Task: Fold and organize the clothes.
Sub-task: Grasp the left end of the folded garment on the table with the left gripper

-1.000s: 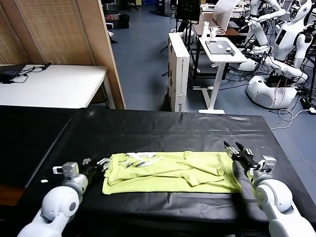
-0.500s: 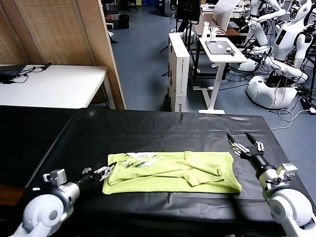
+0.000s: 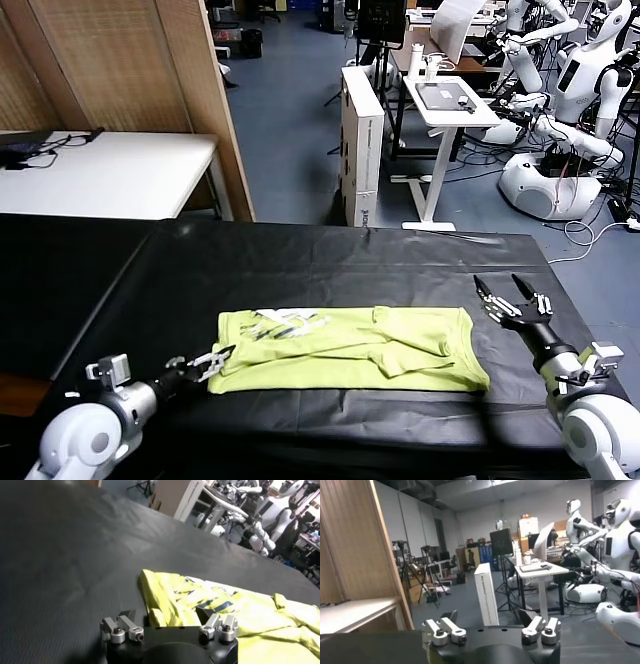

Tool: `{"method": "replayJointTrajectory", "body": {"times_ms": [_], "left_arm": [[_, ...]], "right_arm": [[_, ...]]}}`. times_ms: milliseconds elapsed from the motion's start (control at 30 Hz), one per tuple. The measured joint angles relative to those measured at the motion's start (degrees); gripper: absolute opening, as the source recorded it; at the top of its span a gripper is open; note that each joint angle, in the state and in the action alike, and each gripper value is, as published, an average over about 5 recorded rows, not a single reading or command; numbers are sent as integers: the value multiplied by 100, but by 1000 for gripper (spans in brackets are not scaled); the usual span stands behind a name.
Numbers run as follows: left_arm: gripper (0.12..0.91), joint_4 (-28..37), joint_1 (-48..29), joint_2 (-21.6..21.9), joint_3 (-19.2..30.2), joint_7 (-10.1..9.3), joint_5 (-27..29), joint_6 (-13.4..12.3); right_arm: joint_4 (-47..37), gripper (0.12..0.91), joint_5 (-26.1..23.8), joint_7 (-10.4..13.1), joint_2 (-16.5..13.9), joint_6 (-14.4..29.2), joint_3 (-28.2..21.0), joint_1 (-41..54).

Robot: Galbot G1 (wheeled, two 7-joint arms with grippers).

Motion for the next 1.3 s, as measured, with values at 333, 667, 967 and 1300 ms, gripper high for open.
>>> {"method": "replayJointTrajectory", "body": {"times_ms": [333,667,967,1300], "left_arm": [[907,80,-46,-62,60,31,43,-15],[907,37,-103,-231,223,21,63,42],[907,30,-135,-241,257,48,-12,73],[902,95,-169,-273,290,16,24,71]], "right_arm": [[11,907,-35,12,72,-20,-68,52],[43,907,-79,17,132,-38,-150,89],[65,907,-118,21,184,-47,-209,128],[104,907,-146,30,240,-53,-217,137]]}}
